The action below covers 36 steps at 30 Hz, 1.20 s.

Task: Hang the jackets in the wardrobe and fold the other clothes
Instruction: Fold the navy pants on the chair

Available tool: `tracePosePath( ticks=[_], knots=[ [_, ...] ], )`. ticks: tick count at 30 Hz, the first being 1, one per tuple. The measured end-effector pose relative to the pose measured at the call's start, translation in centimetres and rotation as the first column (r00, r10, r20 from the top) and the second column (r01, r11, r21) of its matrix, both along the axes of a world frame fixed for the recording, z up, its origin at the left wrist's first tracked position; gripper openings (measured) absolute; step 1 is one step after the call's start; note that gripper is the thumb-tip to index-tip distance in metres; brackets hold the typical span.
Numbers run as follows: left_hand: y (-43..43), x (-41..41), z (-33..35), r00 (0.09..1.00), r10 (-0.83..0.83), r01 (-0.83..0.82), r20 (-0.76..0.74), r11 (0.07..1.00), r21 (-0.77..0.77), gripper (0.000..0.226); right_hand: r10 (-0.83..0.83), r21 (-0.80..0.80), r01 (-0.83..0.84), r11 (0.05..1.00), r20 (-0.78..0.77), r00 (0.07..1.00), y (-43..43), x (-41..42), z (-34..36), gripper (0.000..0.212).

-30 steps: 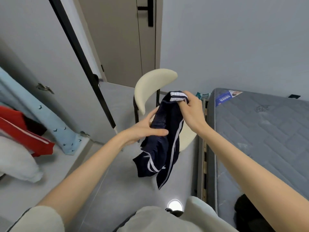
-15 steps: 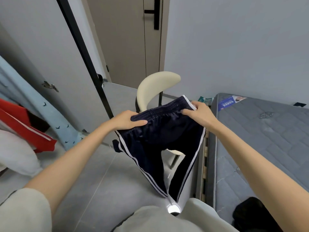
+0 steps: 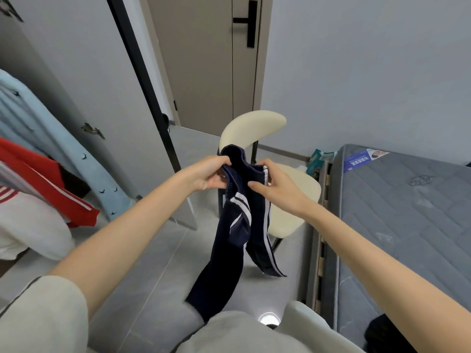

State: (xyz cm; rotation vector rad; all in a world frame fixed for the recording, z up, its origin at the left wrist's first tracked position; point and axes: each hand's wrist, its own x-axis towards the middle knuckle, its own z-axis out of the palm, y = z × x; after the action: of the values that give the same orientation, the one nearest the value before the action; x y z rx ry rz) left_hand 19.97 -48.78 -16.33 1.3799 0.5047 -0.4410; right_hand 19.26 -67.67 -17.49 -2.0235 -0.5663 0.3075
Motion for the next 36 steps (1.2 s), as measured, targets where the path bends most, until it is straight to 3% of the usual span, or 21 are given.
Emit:
tracePosePath(
  ticks=[4,7,11,13,15,18,20,23,25,27,29,32,36],
  knots=[
    [-0.4,-0.3,0.4,0.998,0.065,-0.065,-0.005,0.993,-0.103,0.016,0.093,0.02,-0.092,0.996,-0.106,0.99,0.0,-1.1,-0.7,0.054],
    [-0.5,-0.6,0.6,0.995,0.098,-0.104,-0.036,0.964,-0.243,0.018,0.069,0.001,-0.069,0.998,-0.044,0.997,0.2,-1.6,-1.6,0.075],
    [0.0,-0.6,1.0,0.997,0.067,-0.075,-0.036,0.953,-0.293,0.018,-0.121,0.117,0.116,0.986,0.035,0.992,0.7,-1.8,-2.5,0.051],
    [1.0,-0.7,1.0,0.999,-0.043,0.046,0.021,0.99,-0.136,0.022,-0.169,0.168,0.159,0.973,0.044,0.985,0.7,-1.4,-2.2,0.035],
    [2.6,-0.7,0.4,0.983,-0.133,0.123,0.125,0.989,0.085,0.046,-0.185,0.237,0.182,0.954,-0.007,0.983,0.4,-0.8,-1.3,0.029],
    [4.7,-0.8,-1.0,0.897,-0.344,0.212,0.276,0.885,0.415,0.078,-0.074,0.285,0.094,0.954,-0.079,0.994,0.0,0.1,0.9,0.029],
    [4.7,-0.9,-2.0,0.816,-0.476,0.31,0.328,0.84,0.445,0.086,-0.009,0.301,0.034,0.953,-0.082,0.997,0.0,0.0,2.0,0.028],
    [3.6,-0.5,-2.5,0.792,-0.474,0.373,0.386,0.875,0.309,0.059,-0.07,0.345,0.101,0.933,-0.101,0.992,0.0,-0.2,2.3,0.024],
    [3.4,-0.1,-2.6,0.789,-0.465,0.377,0.402,0.883,0.28,0.047,-0.17,0.269,0.184,0.945,-0.074,0.983,-0.8,-0.4,2.0,0.02],
    [3.6,0.4,-3.0,0.757,-0.498,0.358,0.423,0.857,0.369,0.044,-0.229,0.055,0.226,0.973,0.056,0.972,-2.1,-0.5,1.5,0.019],
    [3.2,0.9,-3.0,0.631,-0.622,0.34,0.463,0.758,0.556,0.04,-0.187,-0.138,0.217,0.966,0.203,0.961,-2.9,-0.7,1.0,0.024],
    [2.3,2.0,-2.2,0.498,-0.703,0.27,0.508,0.682,0.68,0.042,-0.185,-0.243,0.283,0.928,0.358,0.915,-3.8,-0.5,0.5,0.029],
    [2.0,3.8,-2.2,0.377,-0.815,0.211,0.441,0.539,0.816,0.028,-0.209,-0.35,0.356,0.866,0.392,0.896,-5.3,0.5,-0.2,0.031]
  ],
)
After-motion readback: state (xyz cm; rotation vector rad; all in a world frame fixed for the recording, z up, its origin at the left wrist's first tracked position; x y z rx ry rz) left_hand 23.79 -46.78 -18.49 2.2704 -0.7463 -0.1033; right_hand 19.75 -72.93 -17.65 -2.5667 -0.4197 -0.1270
